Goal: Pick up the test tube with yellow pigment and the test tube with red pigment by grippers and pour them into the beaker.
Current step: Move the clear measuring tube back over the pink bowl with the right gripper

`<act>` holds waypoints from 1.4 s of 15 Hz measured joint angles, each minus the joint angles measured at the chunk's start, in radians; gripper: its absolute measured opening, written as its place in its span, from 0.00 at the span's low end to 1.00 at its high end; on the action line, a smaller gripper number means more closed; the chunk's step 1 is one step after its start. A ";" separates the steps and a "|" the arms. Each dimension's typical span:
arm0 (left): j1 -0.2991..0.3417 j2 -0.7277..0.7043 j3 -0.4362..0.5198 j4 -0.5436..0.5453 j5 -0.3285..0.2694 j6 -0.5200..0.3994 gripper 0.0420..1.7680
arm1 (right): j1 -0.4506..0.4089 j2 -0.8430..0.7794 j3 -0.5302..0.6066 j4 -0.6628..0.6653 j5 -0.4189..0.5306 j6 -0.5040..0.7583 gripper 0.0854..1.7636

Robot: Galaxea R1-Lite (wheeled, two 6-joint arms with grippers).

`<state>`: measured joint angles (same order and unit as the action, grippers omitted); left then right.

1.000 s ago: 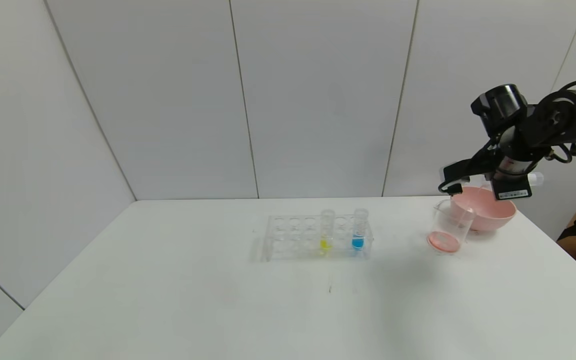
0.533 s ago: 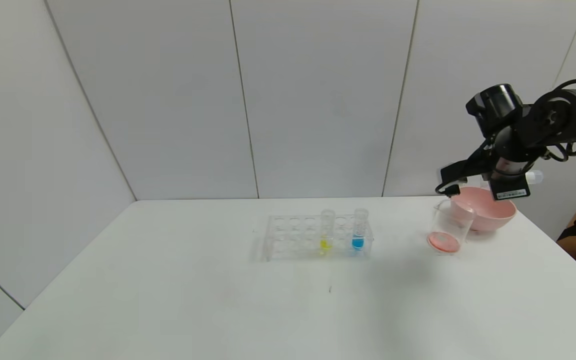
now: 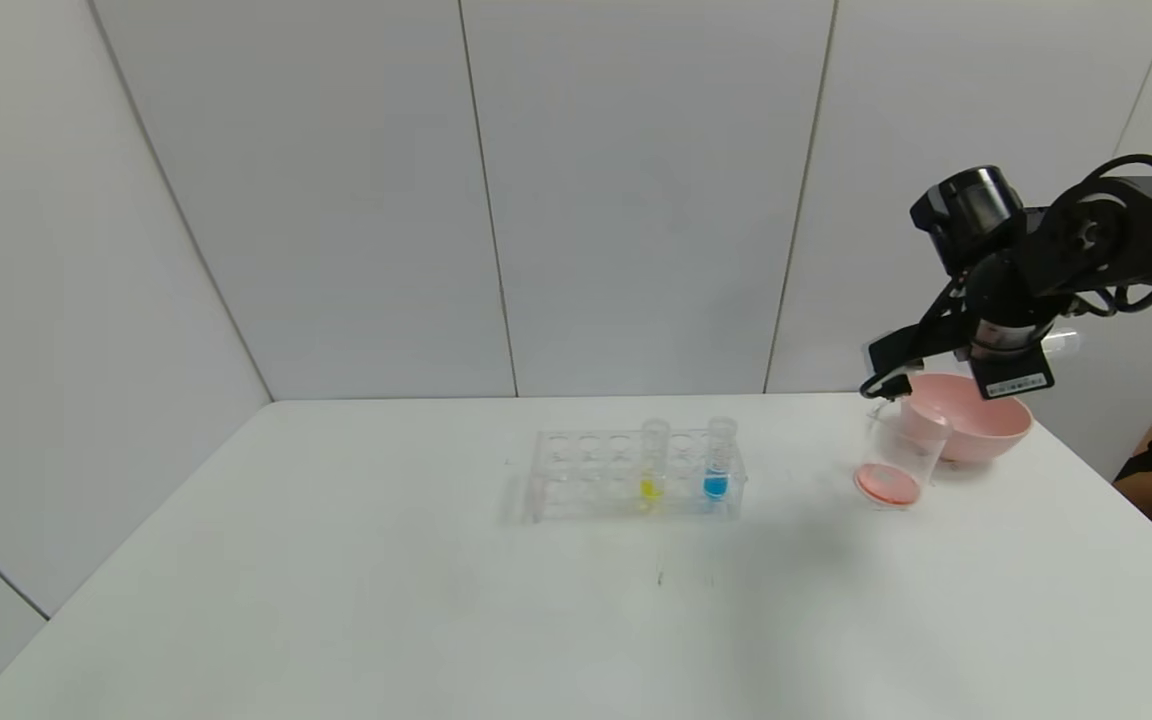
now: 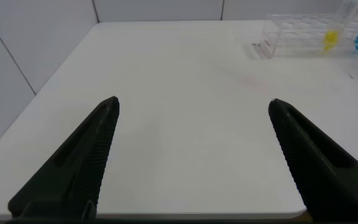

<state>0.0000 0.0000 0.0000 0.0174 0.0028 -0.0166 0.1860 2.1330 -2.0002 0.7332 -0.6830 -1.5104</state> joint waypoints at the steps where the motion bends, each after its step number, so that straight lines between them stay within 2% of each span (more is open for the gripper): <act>1: 0.000 0.000 0.000 0.000 0.000 0.000 0.97 | 0.003 -0.002 0.000 0.006 0.000 -0.001 0.25; 4: 0.000 0.000 0.000 0.000 0.000 0.000 0.97 | 0.010 -0.005 0.000 0.017 -0.030 0.002 0.25; 10: 0.000 0.000 0.000 0.000 0.000 0.000 0.97 | 0.011 -0.017 0.000 0.011 -0.019 0.012 0.25; 13: 0.000 0.000 0.000 0.000 0.000 0.000 0.97 | 0.000 -0.028 0.000 0.002 0.066 0.031 0.25; 15: 0.000 0.000 0.000 0.000 0.000 0.000 0.97 | -0.013 -0.040 0.000 -0.003 0.163 0.054 0.25; 17: 0.000 0.000 0.000 0.000 0.000 0.000 0.97 | -0.020 -0.051 0.000 -0.001 0.244 0.164 0.25; 19: 0.000 0.000 0.000 0.000 0.000 0.000 0.97 | -0.016 -0.062 0.004 0.005 0.313 0.346 0.25; 21: 0.000 0.000 0.000 0.000 0.000 0.000 0.97 | -0.011 -0.074 0.007 0.010 0.454 0.513 0.25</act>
<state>0.0000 0.0000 0.0000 0.0174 0.0028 -0.0162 0.1751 2.0594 -1.9936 0.7432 -0.2291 -0.9979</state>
